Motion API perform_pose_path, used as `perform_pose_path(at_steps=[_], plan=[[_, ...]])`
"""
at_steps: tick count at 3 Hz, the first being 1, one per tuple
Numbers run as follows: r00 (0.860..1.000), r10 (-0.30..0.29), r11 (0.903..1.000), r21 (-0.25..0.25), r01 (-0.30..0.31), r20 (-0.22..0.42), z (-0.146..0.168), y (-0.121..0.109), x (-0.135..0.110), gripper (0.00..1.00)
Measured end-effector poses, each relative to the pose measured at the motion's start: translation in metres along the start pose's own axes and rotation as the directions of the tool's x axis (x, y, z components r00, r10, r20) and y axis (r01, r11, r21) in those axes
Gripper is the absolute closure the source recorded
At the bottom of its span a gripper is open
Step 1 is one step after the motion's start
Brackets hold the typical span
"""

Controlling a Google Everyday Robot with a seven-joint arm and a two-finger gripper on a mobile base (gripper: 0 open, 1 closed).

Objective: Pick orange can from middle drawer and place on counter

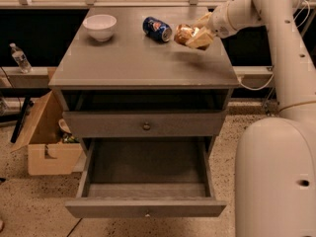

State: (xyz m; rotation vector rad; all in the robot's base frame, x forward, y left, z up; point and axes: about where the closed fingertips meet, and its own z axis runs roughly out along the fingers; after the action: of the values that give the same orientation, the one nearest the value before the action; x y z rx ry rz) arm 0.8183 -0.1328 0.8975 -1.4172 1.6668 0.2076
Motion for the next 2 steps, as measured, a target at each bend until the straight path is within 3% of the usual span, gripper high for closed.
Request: perform_pose_path(at_steps=[1,2], plan=[[0.989,0.086,0.9962,-0.006,-0.087,-0.119,0.027,-0.001,-0.002,0.42],[0.978,0.122,0.9923,-0.001,-0.124,-0.168,0.040,-0.001,-0.004,0.19]])
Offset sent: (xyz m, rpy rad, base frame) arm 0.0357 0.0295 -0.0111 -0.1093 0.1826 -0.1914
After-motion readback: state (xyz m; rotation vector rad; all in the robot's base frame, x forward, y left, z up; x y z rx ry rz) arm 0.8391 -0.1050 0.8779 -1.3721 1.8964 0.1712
